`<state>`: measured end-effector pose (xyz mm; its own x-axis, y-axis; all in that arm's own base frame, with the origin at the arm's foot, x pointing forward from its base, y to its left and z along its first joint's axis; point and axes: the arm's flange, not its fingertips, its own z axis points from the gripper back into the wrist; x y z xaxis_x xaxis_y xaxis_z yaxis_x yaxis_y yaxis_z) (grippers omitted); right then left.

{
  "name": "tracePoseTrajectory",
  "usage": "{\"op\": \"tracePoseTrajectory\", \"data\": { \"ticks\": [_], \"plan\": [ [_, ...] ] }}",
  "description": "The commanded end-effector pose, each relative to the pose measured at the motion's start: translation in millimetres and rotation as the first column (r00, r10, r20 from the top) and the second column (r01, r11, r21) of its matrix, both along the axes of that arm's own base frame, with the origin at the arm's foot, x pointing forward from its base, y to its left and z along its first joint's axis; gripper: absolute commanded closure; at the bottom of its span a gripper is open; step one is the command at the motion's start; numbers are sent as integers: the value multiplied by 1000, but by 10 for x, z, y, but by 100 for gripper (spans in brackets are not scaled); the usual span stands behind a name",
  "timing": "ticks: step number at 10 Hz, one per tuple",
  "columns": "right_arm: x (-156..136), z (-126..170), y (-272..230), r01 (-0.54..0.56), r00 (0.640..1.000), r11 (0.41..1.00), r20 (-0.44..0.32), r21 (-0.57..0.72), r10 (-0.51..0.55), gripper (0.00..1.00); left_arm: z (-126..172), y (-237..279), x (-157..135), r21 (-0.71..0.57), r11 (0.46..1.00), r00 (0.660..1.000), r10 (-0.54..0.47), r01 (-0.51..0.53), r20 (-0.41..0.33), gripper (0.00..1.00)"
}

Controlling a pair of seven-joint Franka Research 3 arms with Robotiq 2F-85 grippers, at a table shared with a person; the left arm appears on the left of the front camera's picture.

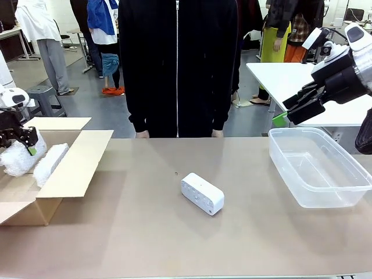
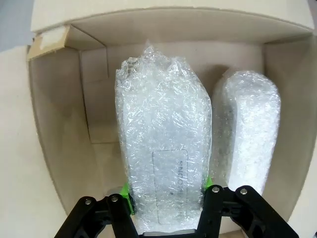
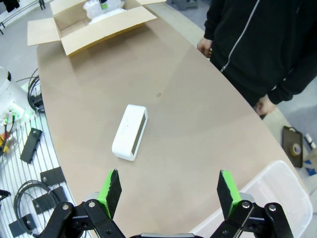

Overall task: Separate and place wrapped and unwrapped clocks.
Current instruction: If the picked Digital clock is wrapped, place it in the Package Box ; if not, place it in the Organizing box.

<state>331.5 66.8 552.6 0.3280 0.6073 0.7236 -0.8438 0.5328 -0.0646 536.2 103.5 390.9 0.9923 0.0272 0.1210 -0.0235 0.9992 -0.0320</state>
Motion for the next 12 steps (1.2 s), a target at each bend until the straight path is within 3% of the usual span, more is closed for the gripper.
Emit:
{"op": "tracePoseTrajectory", "data": {
  "ticks": [1, 2, 3, 8, 12],
  "plan": [
    [12, -17, 4, -15, 1000, 1000, -5, 11, 15, 0, 8, -6, 18, 28, 999, 998, 41, -42, 52, 47],
    [12, -17, 4, -15, 1000, 1000, -5, 11, 15, 0, -13, -8, 7, 21, 999, 998, 33, -34, 46, 15],
    [12, -17, 4, -15, 1000, 1000, -5, 11, 15, 0, -6, -20, 0, 19, 999, 999, 37, -38, 38, 0],
    [12, -17, 4, -15, 1000, 1000, -5, 11, 15, 0, 101, 31, -95, 25, 1000, 999, 4, -5, 52, 0],
    [12, -17, 4, -15, 1000, 1000, -5, 11, 15, 0, 872, 124, -668, 43, 999, 998, -12, 9, 69, 0]
  ]
}}
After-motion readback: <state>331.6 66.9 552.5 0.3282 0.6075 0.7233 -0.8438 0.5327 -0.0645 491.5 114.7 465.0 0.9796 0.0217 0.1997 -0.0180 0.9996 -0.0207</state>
